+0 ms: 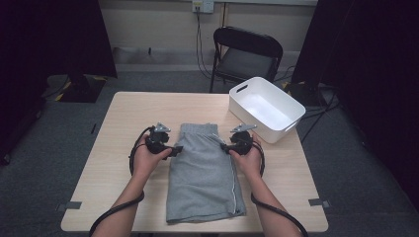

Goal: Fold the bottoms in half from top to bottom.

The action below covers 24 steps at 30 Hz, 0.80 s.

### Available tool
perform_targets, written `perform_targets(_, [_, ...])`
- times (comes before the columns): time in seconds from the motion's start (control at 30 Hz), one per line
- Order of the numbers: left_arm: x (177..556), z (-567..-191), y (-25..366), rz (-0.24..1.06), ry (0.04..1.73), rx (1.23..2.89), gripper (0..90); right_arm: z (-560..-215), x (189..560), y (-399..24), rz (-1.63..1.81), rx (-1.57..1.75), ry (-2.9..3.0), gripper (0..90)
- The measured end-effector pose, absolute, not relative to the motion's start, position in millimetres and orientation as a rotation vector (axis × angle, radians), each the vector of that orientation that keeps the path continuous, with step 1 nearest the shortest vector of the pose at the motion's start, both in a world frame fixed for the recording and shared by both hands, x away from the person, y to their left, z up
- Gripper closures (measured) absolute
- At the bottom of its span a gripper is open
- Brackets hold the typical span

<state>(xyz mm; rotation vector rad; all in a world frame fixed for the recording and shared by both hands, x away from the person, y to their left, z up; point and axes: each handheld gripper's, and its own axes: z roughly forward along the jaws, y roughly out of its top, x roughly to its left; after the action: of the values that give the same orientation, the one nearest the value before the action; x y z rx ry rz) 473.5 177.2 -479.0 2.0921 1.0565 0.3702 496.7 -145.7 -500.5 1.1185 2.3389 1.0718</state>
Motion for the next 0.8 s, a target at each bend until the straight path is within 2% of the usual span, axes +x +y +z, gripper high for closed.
perform_targets(0.8, [486.0, -483.9, 167.2, 0.381, 1.095, 2.051, 27.6, -506.8, 495.7, -145.6, 1.103, 1.116, 2.352, 53.4])
